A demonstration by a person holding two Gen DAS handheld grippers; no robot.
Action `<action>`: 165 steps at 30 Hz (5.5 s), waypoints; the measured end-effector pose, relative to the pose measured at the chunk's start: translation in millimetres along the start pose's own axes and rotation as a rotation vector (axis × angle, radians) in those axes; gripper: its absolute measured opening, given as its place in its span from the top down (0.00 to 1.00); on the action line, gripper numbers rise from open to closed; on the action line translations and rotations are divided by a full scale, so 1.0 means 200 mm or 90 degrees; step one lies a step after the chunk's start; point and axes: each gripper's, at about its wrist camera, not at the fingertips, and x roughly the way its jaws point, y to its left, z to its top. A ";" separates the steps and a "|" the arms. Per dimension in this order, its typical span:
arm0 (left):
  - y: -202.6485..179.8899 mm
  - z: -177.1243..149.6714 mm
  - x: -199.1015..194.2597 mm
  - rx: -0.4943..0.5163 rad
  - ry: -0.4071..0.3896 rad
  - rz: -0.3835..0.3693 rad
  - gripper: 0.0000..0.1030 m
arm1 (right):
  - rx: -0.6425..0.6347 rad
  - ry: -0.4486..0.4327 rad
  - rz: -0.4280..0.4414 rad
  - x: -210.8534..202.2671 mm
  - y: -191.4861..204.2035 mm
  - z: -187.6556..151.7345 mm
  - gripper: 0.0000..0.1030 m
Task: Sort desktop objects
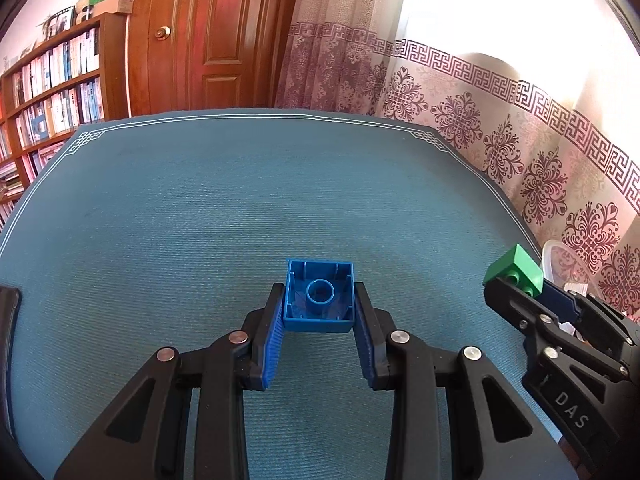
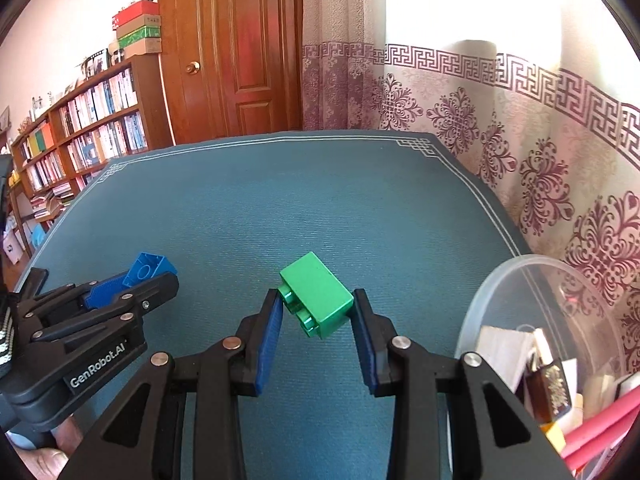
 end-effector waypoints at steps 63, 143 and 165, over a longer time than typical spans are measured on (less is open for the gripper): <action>-0.69 -0.18 -0.31 0.150 -0.009 -0.144 0.66 | 0.146 -0.062 -0.119 -0.48 -0.74 -0.25 0.62; -0.94 -0.28 -0.47 0.085 -0.055 -0.154 0.17 | 0.167 0.013 -0.106 -0.80 -0.86 -0.65 0.00; -1.04 -0.37 -0.76 0.153 -0.136 0.005 0.17 | 0.129 -0.014 -0.101 -0.94 -0.74 -0.67 0.00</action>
